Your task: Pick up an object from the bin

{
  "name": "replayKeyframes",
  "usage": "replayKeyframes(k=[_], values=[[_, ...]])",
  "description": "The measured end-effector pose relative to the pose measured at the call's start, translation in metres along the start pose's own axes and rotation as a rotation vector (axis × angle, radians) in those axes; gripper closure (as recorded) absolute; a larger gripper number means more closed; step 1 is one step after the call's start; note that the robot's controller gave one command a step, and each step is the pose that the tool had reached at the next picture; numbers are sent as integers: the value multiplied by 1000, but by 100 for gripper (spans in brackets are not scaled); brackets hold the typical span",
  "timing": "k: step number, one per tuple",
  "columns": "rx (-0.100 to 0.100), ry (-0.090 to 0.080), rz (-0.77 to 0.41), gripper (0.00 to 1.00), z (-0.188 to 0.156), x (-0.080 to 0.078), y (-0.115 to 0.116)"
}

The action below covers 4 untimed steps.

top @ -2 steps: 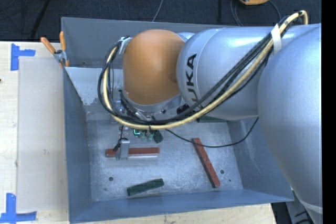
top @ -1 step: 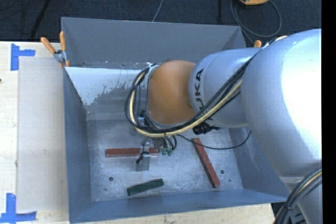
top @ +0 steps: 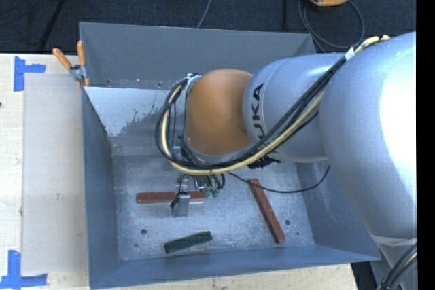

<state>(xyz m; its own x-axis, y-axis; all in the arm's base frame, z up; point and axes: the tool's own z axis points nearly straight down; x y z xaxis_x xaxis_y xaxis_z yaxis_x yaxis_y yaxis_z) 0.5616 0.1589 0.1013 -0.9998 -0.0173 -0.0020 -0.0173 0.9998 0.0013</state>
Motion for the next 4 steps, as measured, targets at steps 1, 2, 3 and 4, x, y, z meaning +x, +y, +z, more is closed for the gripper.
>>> replayKeyframes(k=[1,2,3,4], values=[[2,4,96,0,2,2,-11],[3,5,174,0,33,-2,-3],[2,4,176,0,34,-2,-4],[1,1,178,100,33,-3,-4]])
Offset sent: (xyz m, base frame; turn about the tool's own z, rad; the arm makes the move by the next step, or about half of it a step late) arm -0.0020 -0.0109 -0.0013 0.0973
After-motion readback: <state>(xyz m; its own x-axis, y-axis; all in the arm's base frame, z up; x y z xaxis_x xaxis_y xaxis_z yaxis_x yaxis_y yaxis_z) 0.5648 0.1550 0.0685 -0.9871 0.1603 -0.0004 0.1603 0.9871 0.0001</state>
